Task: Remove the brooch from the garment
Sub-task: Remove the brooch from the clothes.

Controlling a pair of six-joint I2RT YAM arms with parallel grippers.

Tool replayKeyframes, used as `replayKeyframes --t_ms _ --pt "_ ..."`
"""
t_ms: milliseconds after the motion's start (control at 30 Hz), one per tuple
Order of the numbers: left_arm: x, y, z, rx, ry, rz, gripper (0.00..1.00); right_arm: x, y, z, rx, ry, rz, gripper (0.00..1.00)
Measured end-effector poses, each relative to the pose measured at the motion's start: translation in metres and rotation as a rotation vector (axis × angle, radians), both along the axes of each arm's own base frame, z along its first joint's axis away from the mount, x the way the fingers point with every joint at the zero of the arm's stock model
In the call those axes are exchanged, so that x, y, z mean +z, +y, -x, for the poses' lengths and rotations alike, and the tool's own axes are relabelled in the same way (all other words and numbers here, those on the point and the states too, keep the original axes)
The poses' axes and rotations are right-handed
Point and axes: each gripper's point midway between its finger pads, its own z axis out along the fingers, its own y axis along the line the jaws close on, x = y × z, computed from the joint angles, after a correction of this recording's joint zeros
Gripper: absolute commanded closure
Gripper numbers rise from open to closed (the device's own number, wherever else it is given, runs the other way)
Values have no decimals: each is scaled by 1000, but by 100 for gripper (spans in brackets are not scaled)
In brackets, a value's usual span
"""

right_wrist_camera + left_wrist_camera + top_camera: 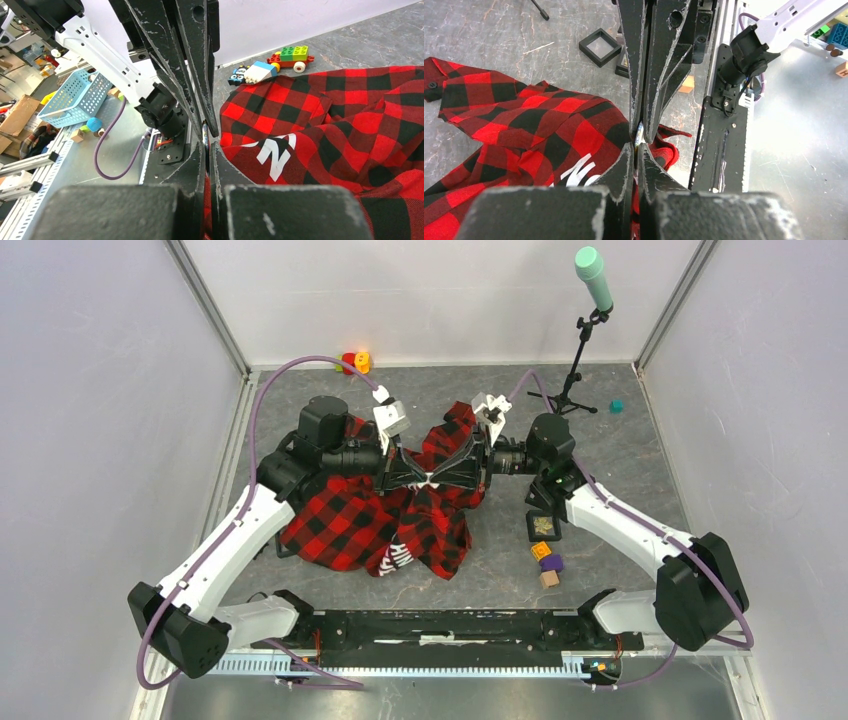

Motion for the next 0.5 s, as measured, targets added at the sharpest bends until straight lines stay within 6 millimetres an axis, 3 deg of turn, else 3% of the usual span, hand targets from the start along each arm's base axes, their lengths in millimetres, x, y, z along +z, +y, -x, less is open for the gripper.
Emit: replayKeyframes --t_ms 33,133,233,500 --pt "0 0 0 -1 0 0 98 0 0 0 -1 0 0 96" --pt "0 0 2 -8 5 1 98 0 0 0 0 0 0 60" --pt "-1 0 2 -9 8 0 98 2 -1 -2 -17 -24 -7 41" --pt "7 -4 -14 113 51 65 98 3 -30 5 -136 -118 -93 18"
